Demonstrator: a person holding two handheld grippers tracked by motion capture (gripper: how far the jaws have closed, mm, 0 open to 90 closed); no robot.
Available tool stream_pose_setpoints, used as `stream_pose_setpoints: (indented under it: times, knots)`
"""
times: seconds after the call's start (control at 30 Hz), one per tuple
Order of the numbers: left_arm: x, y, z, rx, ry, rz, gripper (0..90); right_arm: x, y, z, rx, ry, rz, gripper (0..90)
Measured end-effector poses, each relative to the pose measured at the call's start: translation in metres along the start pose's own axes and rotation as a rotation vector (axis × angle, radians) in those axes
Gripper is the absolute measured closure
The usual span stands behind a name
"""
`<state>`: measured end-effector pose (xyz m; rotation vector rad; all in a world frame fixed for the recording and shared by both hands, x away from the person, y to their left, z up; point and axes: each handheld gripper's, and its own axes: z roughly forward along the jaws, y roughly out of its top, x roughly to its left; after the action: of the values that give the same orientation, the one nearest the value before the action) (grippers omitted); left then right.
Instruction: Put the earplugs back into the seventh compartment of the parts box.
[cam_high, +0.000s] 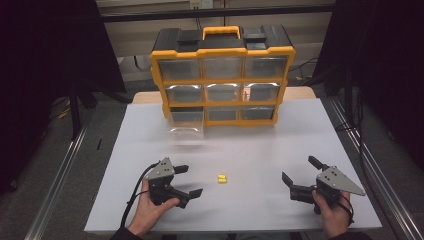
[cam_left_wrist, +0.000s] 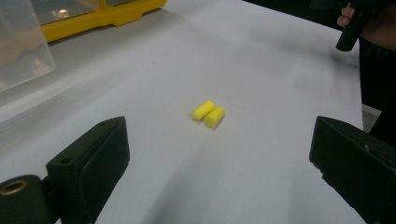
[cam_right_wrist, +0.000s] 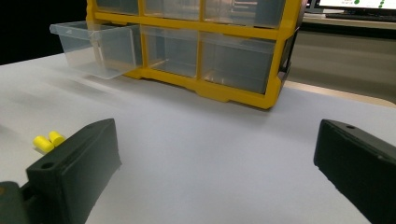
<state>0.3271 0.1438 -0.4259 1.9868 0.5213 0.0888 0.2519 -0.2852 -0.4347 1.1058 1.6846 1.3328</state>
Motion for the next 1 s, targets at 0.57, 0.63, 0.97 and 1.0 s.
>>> stream_pose_setpoints:
  times: [0.57, 0.63, 0.97, 1.0]
  knots:
    - [-0.013, 0.025, 0.034, 0.134, -0.071, 0.128, 9.4, 0.0, 0.0, 0.0, 0.003, 0.001, -0.002, 0.0]
    - [-0.016, 0.028, 0.038, 0.16, -0.082, 0.149, 9.3, 0.0, 0.0, 0.0, 0.0, -0.001, 0.0, 0.0]
    - [-0.019, 0.035, 0.053, 0.258, -0.115, 0.23, 17.7, 0.0, 0.0, 0.0, 0.003, 0.002, -0.004, 0.0]
    - [-0.018, 0.036, 0.054, 0.257, -0.113, 0.23, 19.5, 0.0, 0.0, 0.0, 0.001, 0.005, -0.002, 0.0]
